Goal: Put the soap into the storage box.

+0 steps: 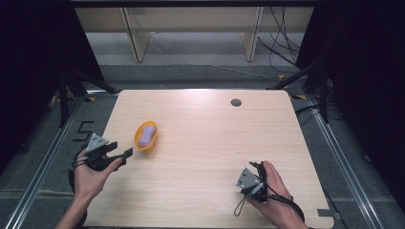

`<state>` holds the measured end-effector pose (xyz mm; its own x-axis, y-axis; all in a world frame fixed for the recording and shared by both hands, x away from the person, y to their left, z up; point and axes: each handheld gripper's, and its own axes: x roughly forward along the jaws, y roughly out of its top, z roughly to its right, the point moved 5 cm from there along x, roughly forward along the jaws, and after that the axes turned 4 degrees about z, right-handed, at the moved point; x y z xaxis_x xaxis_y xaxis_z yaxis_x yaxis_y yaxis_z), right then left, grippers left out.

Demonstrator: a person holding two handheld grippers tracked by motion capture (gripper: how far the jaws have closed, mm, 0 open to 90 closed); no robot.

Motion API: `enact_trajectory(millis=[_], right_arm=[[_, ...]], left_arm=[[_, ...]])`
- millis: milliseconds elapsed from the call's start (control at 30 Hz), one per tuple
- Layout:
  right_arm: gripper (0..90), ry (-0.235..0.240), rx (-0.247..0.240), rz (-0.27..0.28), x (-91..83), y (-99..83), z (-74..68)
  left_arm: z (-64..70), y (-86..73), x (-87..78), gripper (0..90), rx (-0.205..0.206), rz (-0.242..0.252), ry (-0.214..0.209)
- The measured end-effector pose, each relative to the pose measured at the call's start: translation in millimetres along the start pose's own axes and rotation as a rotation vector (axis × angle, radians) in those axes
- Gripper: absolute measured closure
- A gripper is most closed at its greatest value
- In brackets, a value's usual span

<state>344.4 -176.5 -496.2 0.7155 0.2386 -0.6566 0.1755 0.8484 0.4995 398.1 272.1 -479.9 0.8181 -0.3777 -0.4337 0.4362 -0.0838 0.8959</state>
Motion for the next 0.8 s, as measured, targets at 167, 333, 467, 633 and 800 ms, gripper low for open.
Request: enact_trajectory(millis=[167,333,467,633,800], right_arm=[[29.4,0.013,0.018,0.000,0.3,-0.9,0.4],[29.4,0.015,0.018,0.010,0.6,-1.0,2.0],[29.5,0.031,0.061,0.018,0.9,-2.8,2.2],[29.6,0.026,0.076,0.020,2.0,-5.2,4.9],[30.0,0.033,0.073,0.012,3.3,-6.8,6.7]], left_arm=[[-6.4,-20.2,-23.5,30.6,-0.020,0.038,0.017],[-8.9,-35.8,-36.5,29.6,-0.006,0.044,0.034],[-15.6,-45.4,-39.7,29.7,-0.013,0.045,0.048],[-22.1,-52.9,-30.5,30.3,-0.056,0.032,0.045],[-21.4,-55.3,-28.8,30.1,-0.035,0.006,0.034]])
